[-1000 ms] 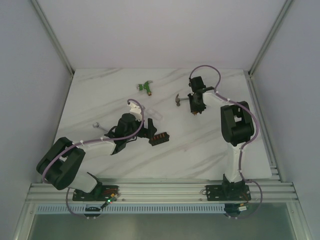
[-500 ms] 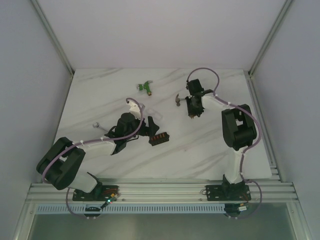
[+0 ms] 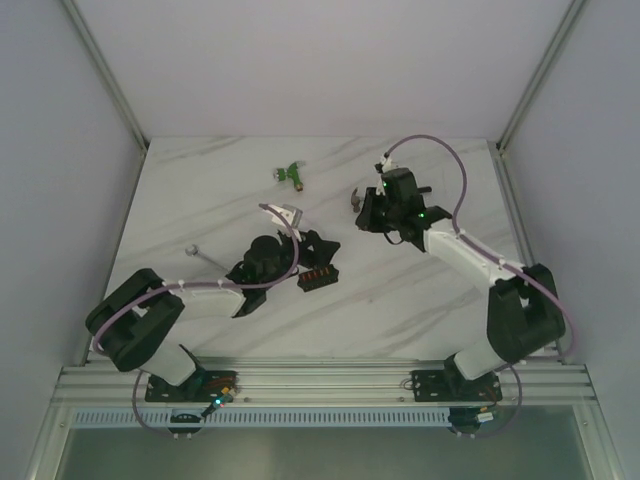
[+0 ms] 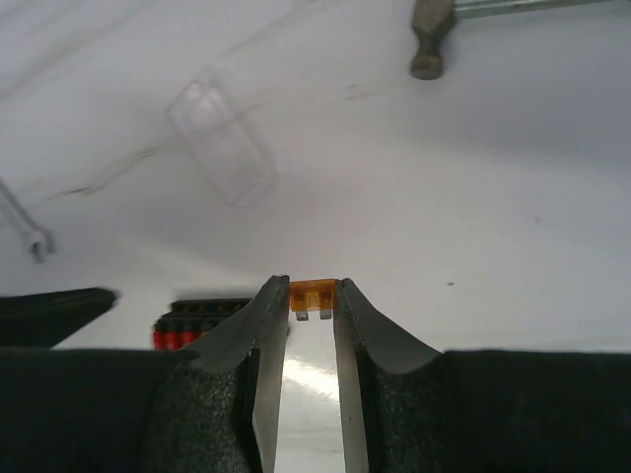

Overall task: Snap on the fuse box
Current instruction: Pick up the fuse from the center of the board.

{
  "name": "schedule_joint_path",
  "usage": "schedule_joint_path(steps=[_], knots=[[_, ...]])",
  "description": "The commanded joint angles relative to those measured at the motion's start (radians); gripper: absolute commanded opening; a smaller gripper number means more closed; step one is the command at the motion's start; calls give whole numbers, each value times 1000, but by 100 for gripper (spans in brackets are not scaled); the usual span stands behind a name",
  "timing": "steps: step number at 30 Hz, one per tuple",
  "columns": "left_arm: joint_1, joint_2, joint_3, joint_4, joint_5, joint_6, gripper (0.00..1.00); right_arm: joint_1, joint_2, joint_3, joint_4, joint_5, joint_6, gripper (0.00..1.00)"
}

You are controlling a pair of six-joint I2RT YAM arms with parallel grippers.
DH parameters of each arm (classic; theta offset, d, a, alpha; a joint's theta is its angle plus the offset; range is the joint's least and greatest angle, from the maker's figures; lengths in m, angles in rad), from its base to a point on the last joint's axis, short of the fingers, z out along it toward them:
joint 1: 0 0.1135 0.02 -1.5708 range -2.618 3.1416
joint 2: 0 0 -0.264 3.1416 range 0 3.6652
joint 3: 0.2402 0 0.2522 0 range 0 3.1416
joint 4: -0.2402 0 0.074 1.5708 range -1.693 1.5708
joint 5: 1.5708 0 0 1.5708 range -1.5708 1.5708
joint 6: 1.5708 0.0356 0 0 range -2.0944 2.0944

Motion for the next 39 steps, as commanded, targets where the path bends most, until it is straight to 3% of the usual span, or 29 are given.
schedule_joint_path(steps=[1, 13, 39], knots=[[-26, 66, 53, 118, -15, 27, 75, 29, -112, -85, 164, -38, 123, 17], [-63, 165, 141, 161, 34, 64, 51, 53, -218, -185, 239, -67, 207, 18], [-68, 201, 164, 243, -25, 20, 27, 73, -241, -233, 308, -66, 281, 20]])
